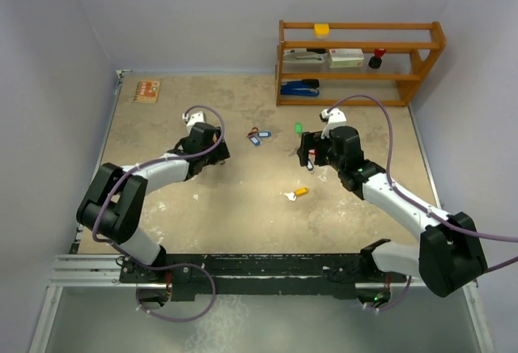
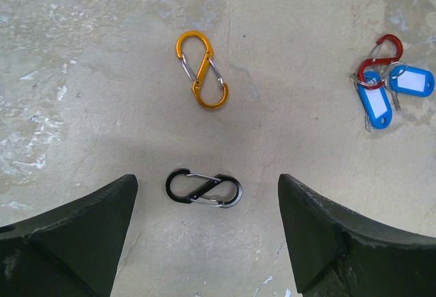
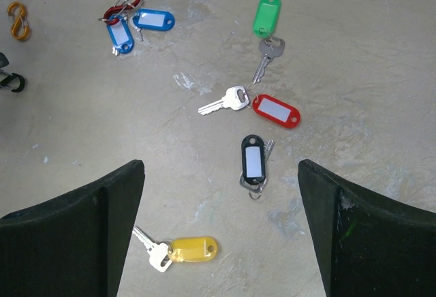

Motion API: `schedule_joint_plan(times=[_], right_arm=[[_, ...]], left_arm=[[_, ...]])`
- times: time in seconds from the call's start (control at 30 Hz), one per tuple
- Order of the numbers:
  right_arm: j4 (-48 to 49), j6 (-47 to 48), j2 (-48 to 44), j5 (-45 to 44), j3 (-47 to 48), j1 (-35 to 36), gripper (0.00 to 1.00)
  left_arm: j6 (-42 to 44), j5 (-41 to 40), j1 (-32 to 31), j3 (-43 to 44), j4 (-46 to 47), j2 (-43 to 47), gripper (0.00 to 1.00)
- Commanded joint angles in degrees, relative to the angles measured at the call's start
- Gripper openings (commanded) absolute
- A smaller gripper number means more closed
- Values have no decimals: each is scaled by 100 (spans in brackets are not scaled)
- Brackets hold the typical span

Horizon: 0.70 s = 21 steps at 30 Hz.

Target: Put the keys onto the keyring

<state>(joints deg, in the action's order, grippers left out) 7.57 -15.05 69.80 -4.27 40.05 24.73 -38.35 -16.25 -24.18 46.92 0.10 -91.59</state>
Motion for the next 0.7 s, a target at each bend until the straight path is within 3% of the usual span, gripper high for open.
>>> schedule_joint_plan(times=[0.0, 0.67], right_arm=[[116, -60, -125, 111, 78, -13, 96], [135, -12, -245, 82, -41, -12, 96]], left_arm=[[63, 250, -18, -278, 1039, 231, 80], [190, 661, -17, -548, 1979, -312, 80]])
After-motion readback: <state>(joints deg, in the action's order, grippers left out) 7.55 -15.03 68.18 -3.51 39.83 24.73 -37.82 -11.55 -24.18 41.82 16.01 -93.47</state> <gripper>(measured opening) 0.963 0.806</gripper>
